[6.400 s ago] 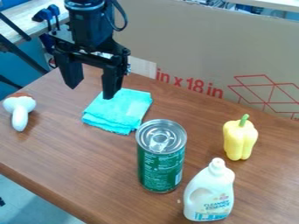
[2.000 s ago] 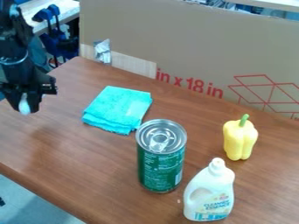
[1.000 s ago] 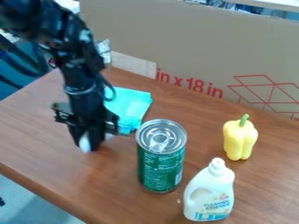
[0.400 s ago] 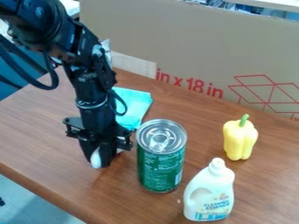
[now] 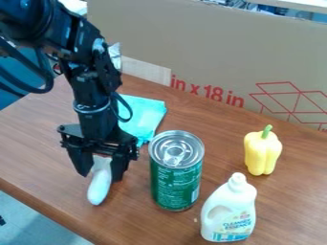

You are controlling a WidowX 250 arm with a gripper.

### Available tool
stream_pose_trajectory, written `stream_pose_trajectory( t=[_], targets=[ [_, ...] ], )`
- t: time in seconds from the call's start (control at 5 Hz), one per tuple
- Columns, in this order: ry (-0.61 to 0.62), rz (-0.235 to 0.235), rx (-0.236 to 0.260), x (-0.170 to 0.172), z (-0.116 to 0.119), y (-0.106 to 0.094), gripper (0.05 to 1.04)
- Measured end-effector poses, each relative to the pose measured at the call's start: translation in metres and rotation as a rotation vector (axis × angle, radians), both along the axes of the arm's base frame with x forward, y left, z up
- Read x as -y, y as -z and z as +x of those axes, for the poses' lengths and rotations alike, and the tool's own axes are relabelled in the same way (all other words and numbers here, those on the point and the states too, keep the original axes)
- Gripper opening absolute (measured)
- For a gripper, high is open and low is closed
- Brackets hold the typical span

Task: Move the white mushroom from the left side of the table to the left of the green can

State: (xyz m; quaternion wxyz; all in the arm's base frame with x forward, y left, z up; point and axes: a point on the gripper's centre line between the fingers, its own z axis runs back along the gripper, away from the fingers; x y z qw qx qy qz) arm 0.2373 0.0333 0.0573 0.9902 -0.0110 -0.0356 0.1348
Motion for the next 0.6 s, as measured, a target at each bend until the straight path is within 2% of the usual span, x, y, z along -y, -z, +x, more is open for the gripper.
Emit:
stream_pose_trajectory(
  t=[0.2,0.4,0.6],
  targets=[
    [0.034,0.01,0.033,0.004,0.005,-0.018,1.009],
    [0.074,0.029,0.066,0.014,0.008,-0.041,1.005],
    [0.231,0.01,0.12,0.048,0.033,-0.078,1.005]
  ],
)
